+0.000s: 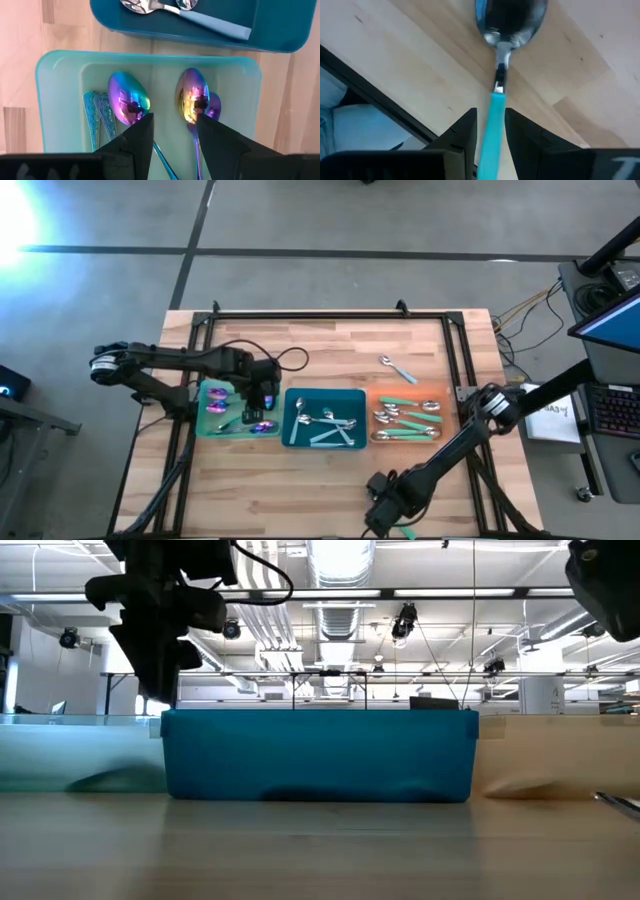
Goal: Sort silverware by color (type)
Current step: Put the green spoon into the orange bin
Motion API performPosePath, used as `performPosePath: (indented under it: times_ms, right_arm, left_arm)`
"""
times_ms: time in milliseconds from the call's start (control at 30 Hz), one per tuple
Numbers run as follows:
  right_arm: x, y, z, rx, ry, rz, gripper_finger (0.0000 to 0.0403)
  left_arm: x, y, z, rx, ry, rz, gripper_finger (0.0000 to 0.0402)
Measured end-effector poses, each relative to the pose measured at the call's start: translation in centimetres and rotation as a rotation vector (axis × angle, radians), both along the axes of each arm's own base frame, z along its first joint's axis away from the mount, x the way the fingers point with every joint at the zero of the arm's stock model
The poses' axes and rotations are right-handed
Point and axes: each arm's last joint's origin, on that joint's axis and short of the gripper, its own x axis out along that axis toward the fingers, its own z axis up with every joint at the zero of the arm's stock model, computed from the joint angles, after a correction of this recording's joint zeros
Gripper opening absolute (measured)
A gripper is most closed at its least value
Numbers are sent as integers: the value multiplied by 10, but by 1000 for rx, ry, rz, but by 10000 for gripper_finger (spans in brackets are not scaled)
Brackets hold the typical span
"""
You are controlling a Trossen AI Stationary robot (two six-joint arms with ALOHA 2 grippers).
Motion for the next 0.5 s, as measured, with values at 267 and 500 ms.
performPosePath:
  times_ms: [267,500]
  right_arm:
    - [0,2,-7,-19,5,6,91]
    - [-2,0,-22,-33,46,10,91]
  left_arm:
    - [5,-7,1,3,-45,-32,134]
    - [7,-13,2,4,-68,-57,134]
